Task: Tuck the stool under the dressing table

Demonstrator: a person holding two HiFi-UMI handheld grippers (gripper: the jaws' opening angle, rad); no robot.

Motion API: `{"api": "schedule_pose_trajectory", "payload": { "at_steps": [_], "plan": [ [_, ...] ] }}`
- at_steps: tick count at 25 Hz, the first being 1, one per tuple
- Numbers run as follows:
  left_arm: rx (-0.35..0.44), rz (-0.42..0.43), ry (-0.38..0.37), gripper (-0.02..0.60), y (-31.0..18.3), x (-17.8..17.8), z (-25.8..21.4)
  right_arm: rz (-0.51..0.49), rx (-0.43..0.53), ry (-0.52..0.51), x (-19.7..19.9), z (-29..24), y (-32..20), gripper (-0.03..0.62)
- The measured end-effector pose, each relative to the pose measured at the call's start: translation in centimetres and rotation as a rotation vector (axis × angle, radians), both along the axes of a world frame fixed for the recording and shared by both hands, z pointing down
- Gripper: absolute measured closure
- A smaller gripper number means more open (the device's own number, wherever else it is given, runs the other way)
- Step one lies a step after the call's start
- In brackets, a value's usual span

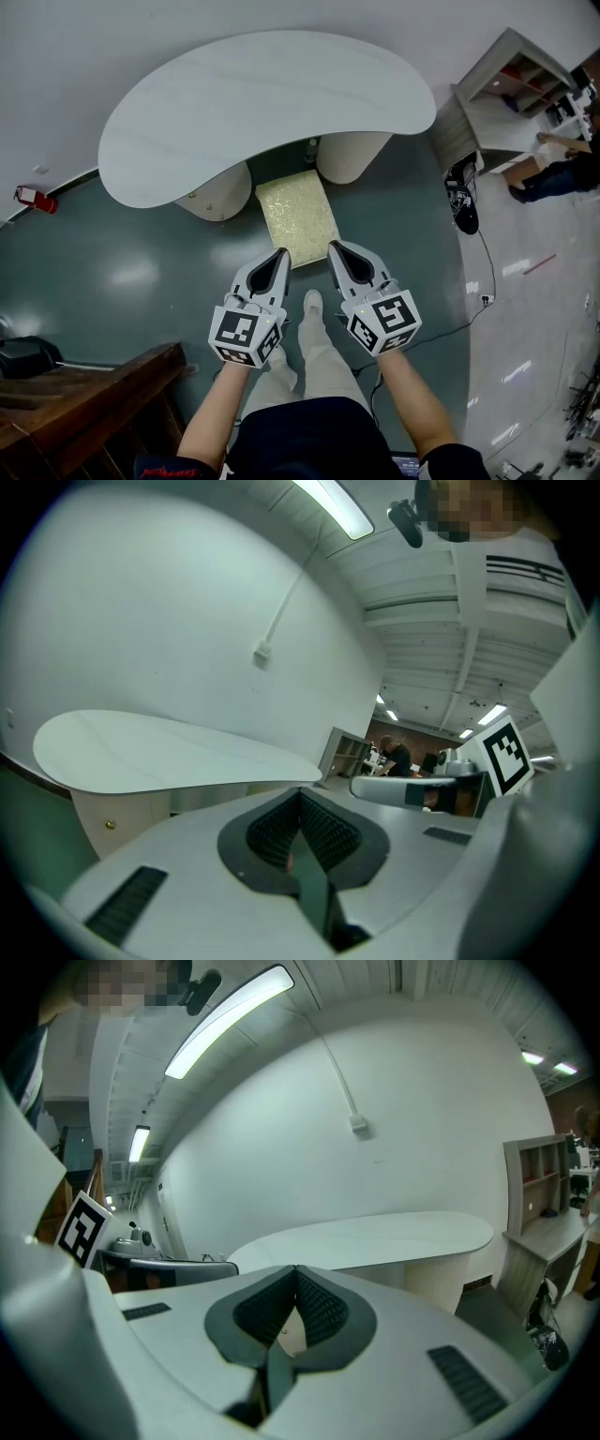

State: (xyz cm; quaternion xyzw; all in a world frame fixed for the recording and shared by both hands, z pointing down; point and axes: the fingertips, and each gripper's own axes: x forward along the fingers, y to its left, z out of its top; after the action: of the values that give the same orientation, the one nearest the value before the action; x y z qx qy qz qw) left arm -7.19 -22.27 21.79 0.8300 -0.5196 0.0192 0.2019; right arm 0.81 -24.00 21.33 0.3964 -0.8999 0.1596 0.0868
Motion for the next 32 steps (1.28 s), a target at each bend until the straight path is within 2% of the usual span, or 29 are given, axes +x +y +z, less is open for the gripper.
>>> {"api": "schedule_pose_trajectory", "payload": {
  "at_steps": [13,19,32],
  "plan": [
    [-0.019,-0.028,-0.042,0.574,-2.8,-0.8,5.4,-0.009,-0.051,0.015,-0.2,6.5,-3.0,0.582],
    [-0.018,-0.048,-0.034,0.574,-3.7,-1.3,7.7,0.017,-0.071,0.003,0.4,9.0,-4.4,0.582],
    [-0.091,-0.067,-0.007,0.574,-5.1,-0.7,13.4,0.065,-0.121,0.001,2.0,14.9,-5.8,0.582]
  ]
}}
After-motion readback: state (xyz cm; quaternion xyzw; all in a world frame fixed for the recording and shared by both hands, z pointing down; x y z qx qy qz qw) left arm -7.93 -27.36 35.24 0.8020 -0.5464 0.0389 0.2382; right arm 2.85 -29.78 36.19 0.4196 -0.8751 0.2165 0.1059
